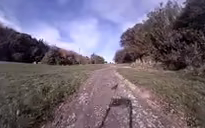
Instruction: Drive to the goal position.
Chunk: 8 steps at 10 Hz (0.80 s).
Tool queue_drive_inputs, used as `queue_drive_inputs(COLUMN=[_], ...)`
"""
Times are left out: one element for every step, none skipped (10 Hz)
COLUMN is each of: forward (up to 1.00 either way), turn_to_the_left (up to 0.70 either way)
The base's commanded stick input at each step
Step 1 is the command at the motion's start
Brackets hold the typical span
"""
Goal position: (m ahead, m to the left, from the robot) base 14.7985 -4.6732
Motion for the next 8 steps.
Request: queue_drive_inputs(forward=[0.7,0.7,0.7,0.7,0.7,0.7,0.7,0.7], turn_to_the_left=[0.0,0.0,0.0,0.0,-0.01,-0.07,-0.1,-0.12])
